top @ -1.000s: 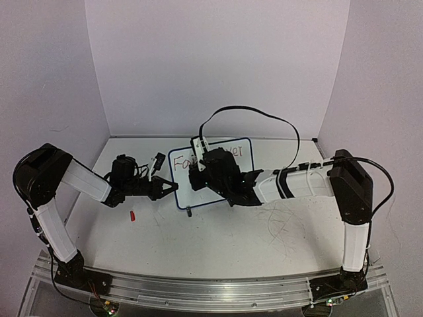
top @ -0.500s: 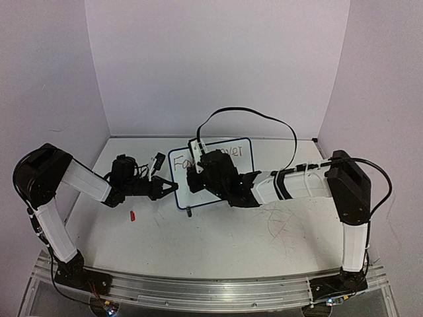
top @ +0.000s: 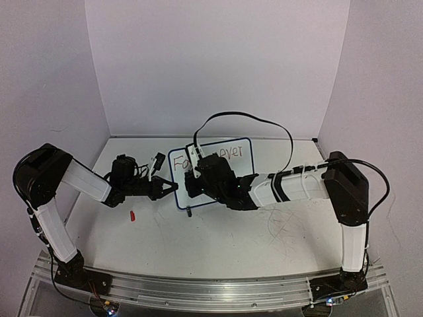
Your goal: Write a sentence on the whiteboard
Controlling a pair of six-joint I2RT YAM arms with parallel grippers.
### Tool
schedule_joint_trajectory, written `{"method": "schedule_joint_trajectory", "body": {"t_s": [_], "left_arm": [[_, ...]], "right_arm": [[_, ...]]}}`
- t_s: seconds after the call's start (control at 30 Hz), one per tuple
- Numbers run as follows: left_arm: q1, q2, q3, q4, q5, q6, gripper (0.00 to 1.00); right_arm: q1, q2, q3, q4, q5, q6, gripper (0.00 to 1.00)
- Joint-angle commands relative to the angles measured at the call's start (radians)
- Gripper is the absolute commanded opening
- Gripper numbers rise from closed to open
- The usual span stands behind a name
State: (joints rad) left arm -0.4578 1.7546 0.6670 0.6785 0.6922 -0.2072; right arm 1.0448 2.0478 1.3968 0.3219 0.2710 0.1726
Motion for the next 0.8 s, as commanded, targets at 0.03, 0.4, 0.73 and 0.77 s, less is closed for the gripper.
{"method": "schedule_joint_trajectory", "body": {"t_s": [0.03,0.4,0.73,0.77], "left_arm": [[0.001,-0.018,0.0,-0.032,-0.083,0.048,0.0],[-0.001,-0.02,0.0,-0.033,-0.085,0.049,0.0],[-0.001,-0.015,0.002,-0.033,-0.085,0.051,0.0],[-0.002,-0.015,0.002,-0.034,-0.085,0.051,0.0]], "right_arm": [[0.001,0.039,-0.012,-0.032,0.011,0.018,0.0],[0.024,0.067,-0.033,-0.047,-0.002,0.042,0.0],[0.023,-0.068,-0.065,0.025,0.003,0.054,0.0],[0.023,-0.072,-0.068,0.028,0.014,0.049,0.0]]}}
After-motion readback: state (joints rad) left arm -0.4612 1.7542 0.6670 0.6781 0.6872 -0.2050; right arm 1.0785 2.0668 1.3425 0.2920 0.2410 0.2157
